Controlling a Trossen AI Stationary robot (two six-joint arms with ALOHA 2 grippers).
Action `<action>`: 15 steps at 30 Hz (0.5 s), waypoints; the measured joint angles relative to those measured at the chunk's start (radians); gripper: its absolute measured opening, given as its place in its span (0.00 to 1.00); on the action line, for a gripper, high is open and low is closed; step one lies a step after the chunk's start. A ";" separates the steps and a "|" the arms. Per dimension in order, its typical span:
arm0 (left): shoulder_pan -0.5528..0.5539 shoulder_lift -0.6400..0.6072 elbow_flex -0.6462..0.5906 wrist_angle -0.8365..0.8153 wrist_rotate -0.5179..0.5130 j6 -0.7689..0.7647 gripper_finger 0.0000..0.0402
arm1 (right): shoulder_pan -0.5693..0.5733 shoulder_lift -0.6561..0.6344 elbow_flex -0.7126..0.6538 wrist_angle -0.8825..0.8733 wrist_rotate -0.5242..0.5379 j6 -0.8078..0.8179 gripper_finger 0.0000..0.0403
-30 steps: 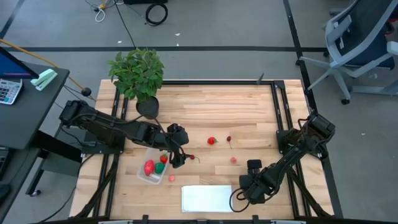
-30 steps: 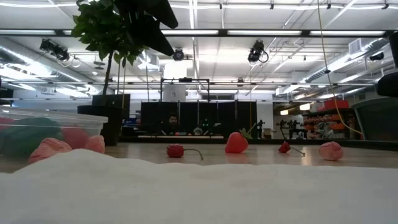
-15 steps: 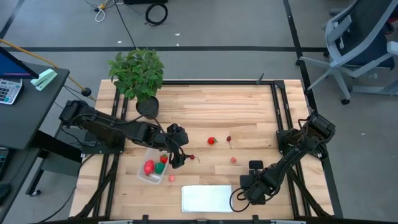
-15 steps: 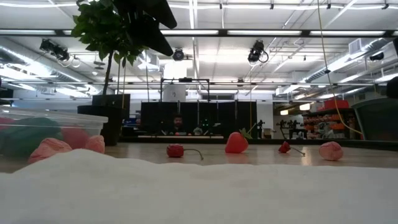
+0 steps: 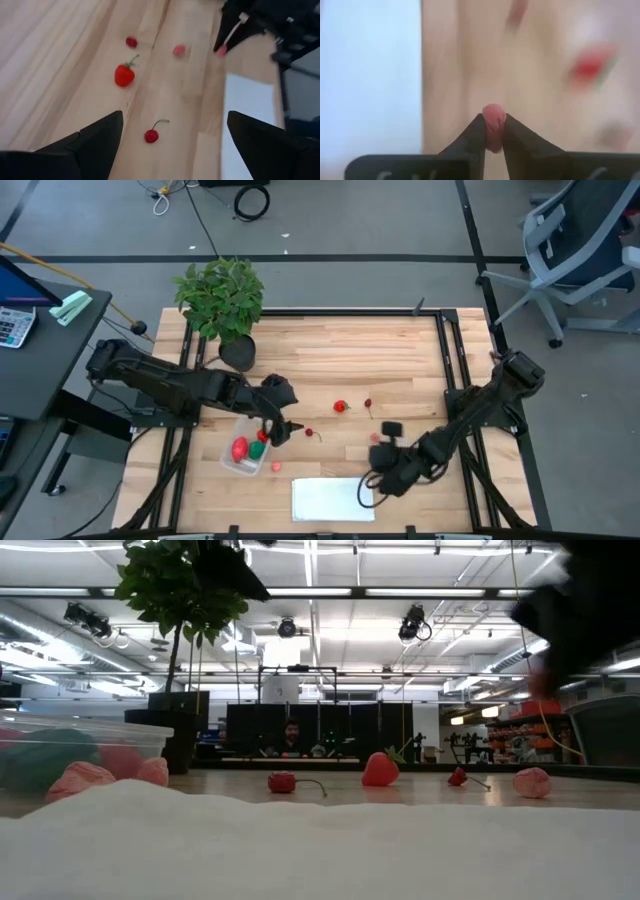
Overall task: Pick and placing Produce into tupperware
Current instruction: Put the pink peach into the transparent bin
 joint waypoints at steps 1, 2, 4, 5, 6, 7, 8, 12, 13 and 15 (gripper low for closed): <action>0.000 -0.024 0.000 0.000 0.000 0.000 0.91 | -0.024 -0.016 0.000 0.089 0.065 -0.075 0.12; 0.000 -0.049 0.000 -0.001 0.000 0.000 0.91 | -0.050 -0.030 0.002 0.191 0.114 -0.152 0.11; 0.000 -0.107 0.000 -0.002 0.000 -0.008 0.91 | -0.113 -0.042 0.003 0.416 0.151 -0.311 0.07; 0.000 -0.137 0.000 -0.001 0.000 -0.022 0.91 | -0.149 -0.042 0.003 0.537 0.130 -0.391 0.06; 0.000 -0.171 0.000 -0.002 0.000 -0.027 0.91 | -0.183 -0.033 0.003 0.653 0.077 -0.460 0.06; 0.000 -0.203 0.000 0.005 -0.001 -0.029 0.91 | -0.220 -0.017 0.003 0.770 -0.002 -0.521 0.06; 0.000 -0.236 0.000 0.016 -0.002 -0.027 0.91 | -0.257 0.004 0.004 0.877 -0.100 -0.571 0.06; 0.000 -0.351 0.000 0.024 -0.029 -0.018 0.91 | -0.379 0.133 0.015 1.161 -0.345 -0.615 0.08; -0.001 -0.373 0.000 0.021 -0.043 -0.017 0.91 | -0.401 0.169 0.031 1.182 -0.355 -0.615 0.09; -0.001 -0.411 0.000 0.022 -0.077 -0.014 0.91 | -0.441 0.248 0.093 1.194 -0.363 -0.622 0.10</action>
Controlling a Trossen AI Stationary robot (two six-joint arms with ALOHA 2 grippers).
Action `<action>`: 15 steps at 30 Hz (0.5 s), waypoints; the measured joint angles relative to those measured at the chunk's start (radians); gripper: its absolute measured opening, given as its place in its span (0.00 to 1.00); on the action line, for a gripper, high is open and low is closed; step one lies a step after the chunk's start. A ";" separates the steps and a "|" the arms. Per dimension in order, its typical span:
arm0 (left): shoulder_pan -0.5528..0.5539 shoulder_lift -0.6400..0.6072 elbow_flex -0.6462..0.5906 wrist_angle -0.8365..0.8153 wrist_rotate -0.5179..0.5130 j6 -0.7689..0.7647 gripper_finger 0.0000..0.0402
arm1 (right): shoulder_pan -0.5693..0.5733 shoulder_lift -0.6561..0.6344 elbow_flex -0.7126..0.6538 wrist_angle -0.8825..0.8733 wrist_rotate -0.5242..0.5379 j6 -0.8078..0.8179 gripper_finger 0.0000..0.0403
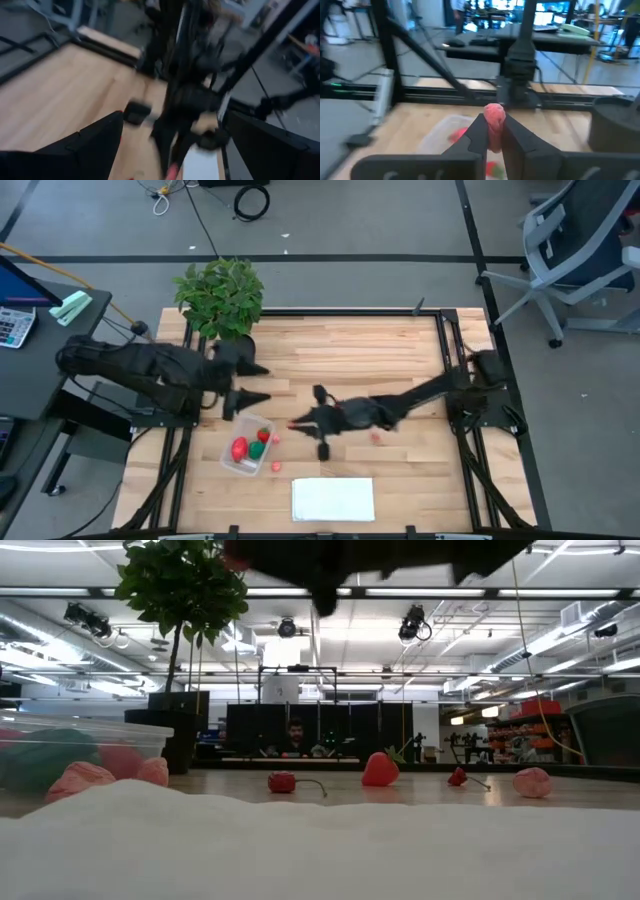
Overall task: Pick and placing Produce into tupperware
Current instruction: Put the pink peach into the transparent bin
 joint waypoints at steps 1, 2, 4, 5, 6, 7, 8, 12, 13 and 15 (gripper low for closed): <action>0.000 -0.014 0.000 0.000 -0.023 0.000 0.91 | -0.016 0.041 0.042 -0.003 -0.011 -0.011 0.10; 0.000 -0.025 0.000 0.000 -0.049 0.000 0.91 | -0.029 0.087 0.096 0.002 -0.029 -0.017 0.10; 0.000 -0.036 0.000 -0.001 -0.094 0.001 0.91 | -0.046 0.178 0.212 -0.011 -0.088 -0.026 0.08; 0.000 -0.040 0.000 -0.003 -0.104 0.003 0.91 | -0.048 0.223 0.278 -0.032 -0.116 -0.029 0.08; 0.000 -0.042 0.000 -0.007 -0.107 0.003 0.91 | -0.049 0.262 0.339 -0.077 -0.129 -0.033 0.08; 0.000 -0.043 0.000 -0.008 -0.109 0.003 0.91 | -0.049 0.299 0.402 -0.133 -0.130 -0.036 0.08; 0.000 -0.044 0.000 -0.010 -0.109 0.004 0.91 | -0.048 0.332 0.460 -0.201 -0.130 -0.039 0.08; -0.001 -0.043 0.000 -0.026 -0.108 0.048 0.91 | -0.049 0.434 0.640 -0.458 -0.123 -0.066 0.11; 0.000 -0.043 0.000 -0.028 -0.108 0.057 0.91 | -0.049 0.458 0.672 -0.480 -0.121 -0.079 0.12; 0.000 -0.043 0.000 -0.032 -0.109 0.076 0.91 | -0.049 0.493 0.725 -0.517 -0.117 -0.096 0.12</action>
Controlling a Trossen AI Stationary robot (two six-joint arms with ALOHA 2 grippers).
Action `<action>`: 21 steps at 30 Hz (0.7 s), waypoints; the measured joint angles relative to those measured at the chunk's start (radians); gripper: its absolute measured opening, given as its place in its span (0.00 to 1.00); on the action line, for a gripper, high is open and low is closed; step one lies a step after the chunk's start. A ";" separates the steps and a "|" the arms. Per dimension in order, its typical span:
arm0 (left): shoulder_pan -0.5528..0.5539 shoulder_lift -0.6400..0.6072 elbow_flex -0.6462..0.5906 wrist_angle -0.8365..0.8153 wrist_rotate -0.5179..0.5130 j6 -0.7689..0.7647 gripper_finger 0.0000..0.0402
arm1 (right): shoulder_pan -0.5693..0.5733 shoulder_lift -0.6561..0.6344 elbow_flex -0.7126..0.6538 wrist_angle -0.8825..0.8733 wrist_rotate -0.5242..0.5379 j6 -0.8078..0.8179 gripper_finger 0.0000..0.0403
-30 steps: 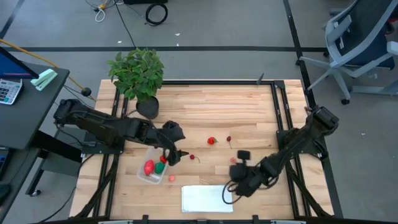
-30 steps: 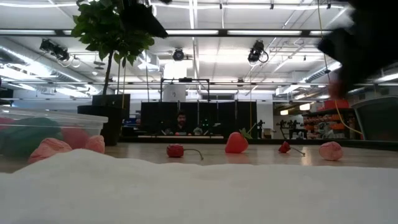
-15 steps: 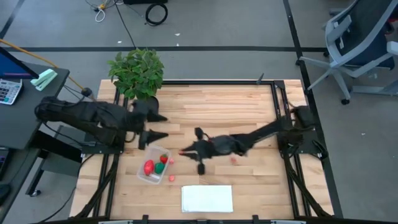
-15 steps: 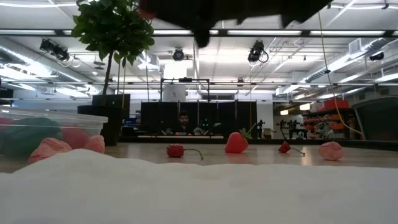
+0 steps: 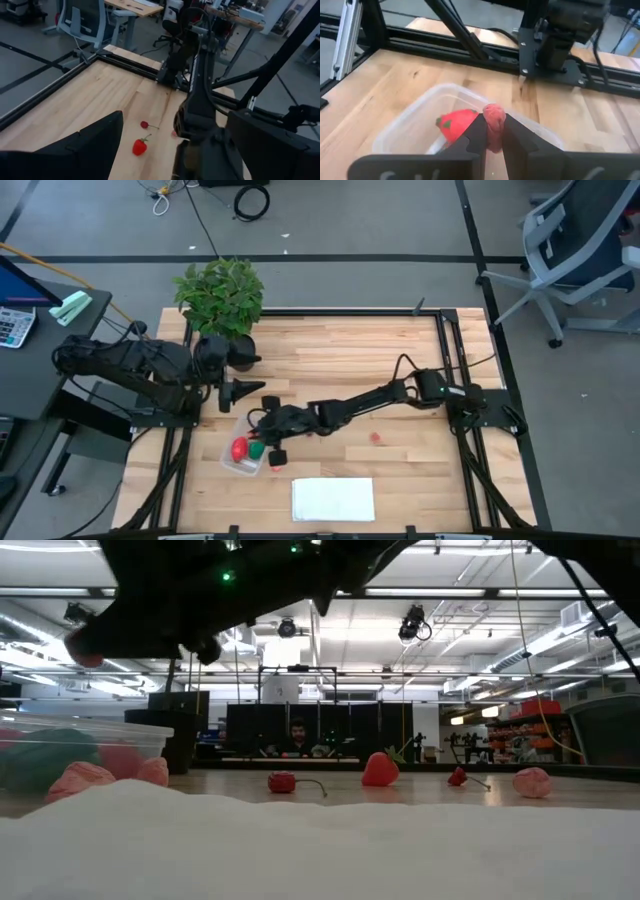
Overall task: Pick and placing Produce into tupperware
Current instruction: Put the pink peach into the transparent bin, then put the red cherry into the transparent bin
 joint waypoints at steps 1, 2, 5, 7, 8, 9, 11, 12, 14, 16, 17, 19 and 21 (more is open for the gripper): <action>0.000 0.000 0.000 -0.001 0.000 0.006 0.91 | 0.001 0.016 0.022 -0.004 -0.001 -0.006 0.12; 0.000 0.000 0.000 0.000 0.000 0.009 0.91 | 0.001 0.027 0.039 -0.012 -0.001 -0.009 0.12; 0.000 0.000 0.000 -0.002 0.000 0.002 0.91 | -0.002 0.051 0.081 -0.068 -0.003 -0.021 0.13; 0.000 0.000 0.000 -0.009 0.000 0.002 0.91 | -0.006 0.052 0.085 -0.123 -0.003 -0.023 0.17; 0.000 0.000 0.000 -0.009 0.000 0.002 0.91 | -0.008 0.052 0.085 -0.143 -0.002 -0.024 0.19; 0.000 0.000 0.000 -0.009 0.000 0.003 0.91 | -0.011 0.049 0.085 -0.167 -0.002 -0.024 0.22; 0.000 0.000 0.000 -0.011 0.000 0.003 0.91 | -0.012 0.046 0.085 -0.182 0.013 -0.025 0.28; 0.000 0.001 0.000 -0.012 0.000 0.003 0.91 | -0.012 0.040 0.085 -0.181 0.030 -0.026 0.31; 0.000 0.001 0.000 -0.017 0.000 0.002 0.91 | -0.010 0.027 0.085 -0.183 0.052 -0.026 0.35; 0.000 0.001 0.000 -0.021 0.000 -0.006 0.91 | -0.010 0.013 0.087 -0.189 0.074 -0.026 0.39; 0.000 0.001 0.000 -0.025 0.000 -0.007 0.91 | -0.010 0.007 0.087 -0.216 0.086 -0.026 0.41; 0.000 0.002 0.000 -0.029 0.000 -0.019 0.91 | -0.009 -0.012 0.087 -0.296 0.095 -0.010 0.43; 0.000 0.001 0.000 -0.050 0.000 -0.034 0.91 | -0.010 -0.045 0.085 -0.467 0.099 0.006 0.44</action>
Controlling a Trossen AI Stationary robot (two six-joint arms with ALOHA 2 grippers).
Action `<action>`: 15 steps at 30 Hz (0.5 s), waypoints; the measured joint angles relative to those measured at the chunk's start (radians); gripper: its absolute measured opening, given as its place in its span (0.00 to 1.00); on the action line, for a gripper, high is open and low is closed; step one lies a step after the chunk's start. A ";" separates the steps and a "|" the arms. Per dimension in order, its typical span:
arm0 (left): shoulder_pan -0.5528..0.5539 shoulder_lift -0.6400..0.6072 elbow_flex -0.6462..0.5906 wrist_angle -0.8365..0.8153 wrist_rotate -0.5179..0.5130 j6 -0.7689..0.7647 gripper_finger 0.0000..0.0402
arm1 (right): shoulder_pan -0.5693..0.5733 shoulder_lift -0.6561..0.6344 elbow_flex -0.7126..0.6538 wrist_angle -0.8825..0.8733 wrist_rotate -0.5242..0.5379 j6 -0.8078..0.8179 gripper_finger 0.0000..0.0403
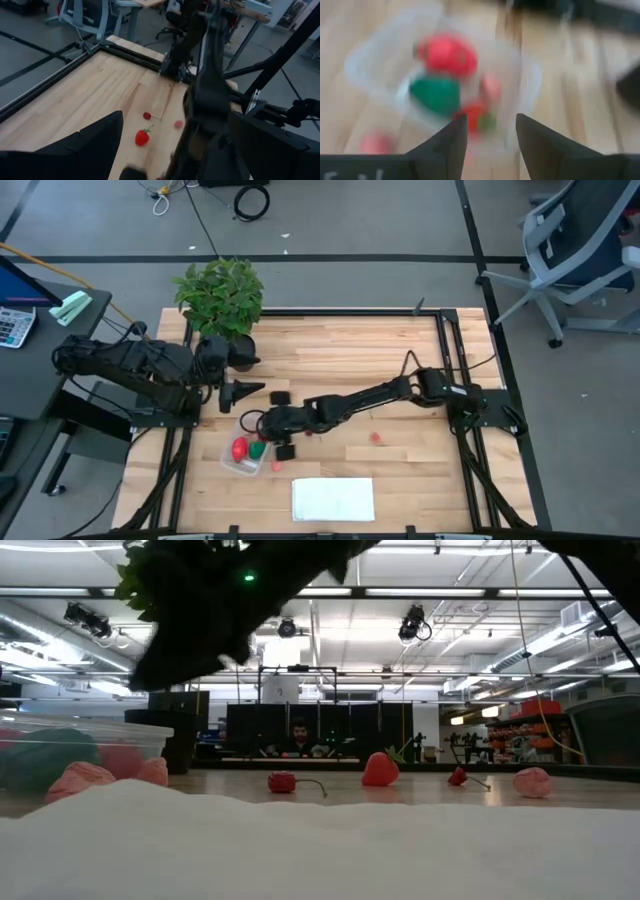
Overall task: Pick and placing Produce into tupperware
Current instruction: Put the red cherry into the transparent bin
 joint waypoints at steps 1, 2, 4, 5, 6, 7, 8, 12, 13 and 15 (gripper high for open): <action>0.000 0.000 0.000 -0.004 0.000 -0.004 0.91 | 0.000 -0.020 0.000 -0.100 -0.001 0.015 0.44; 0.000 0.000 0.000 -0.016 0.000 -0.005 0.91 | 0.000 -0.042 0.000 -0.222 -0.001 0.040 0.44; -0.002 0.001 0.000 -0.028 0.000 -0.006 0.91 | 0.005 -0.078 0.000 -0.441 0.000 0.093 0.43; -0.002 0.001 0.000 -0.032 0.000 -0.006 0.91 | 0.008 -0.092 -0.009 -0.514 0.003 0.121 0.43; -0.003 0.001 0.000 -0.037 0.000 -0.006 0.91 | 0.014 -0.107 -0.025 -0.565 0.009 0.141 0.42; -0.003 0.001 0.000 -0.037 0.000 -0.006 0.91 | 0.021 -0.120 -0.047 -0.594 0.018 0.150 0.42; -0.003 0.001 0.000 -0.036 0.000 -0.006 0.91 | 0.028 -0.137 -0.074 -0.591 0.031 0.152 0.42; -0.003 0.001 0.000 -0.038 0.000 -0.006 0.91 | 0.055 -0.198 -0.219 -0.425 0.053 0.161 0.41; -0.003 0.001 0.000 -0.040 0.000 -0.006 0.91 | 0.061 -0.209 -0.262 -0.378 0.054 0.170 0.41; -0.003 0.001 0.000 -0.040 0.000 -0.006 0.91 | 0.069 -0.230 -0.346 -0.310 0.055 0.182 0.41</action>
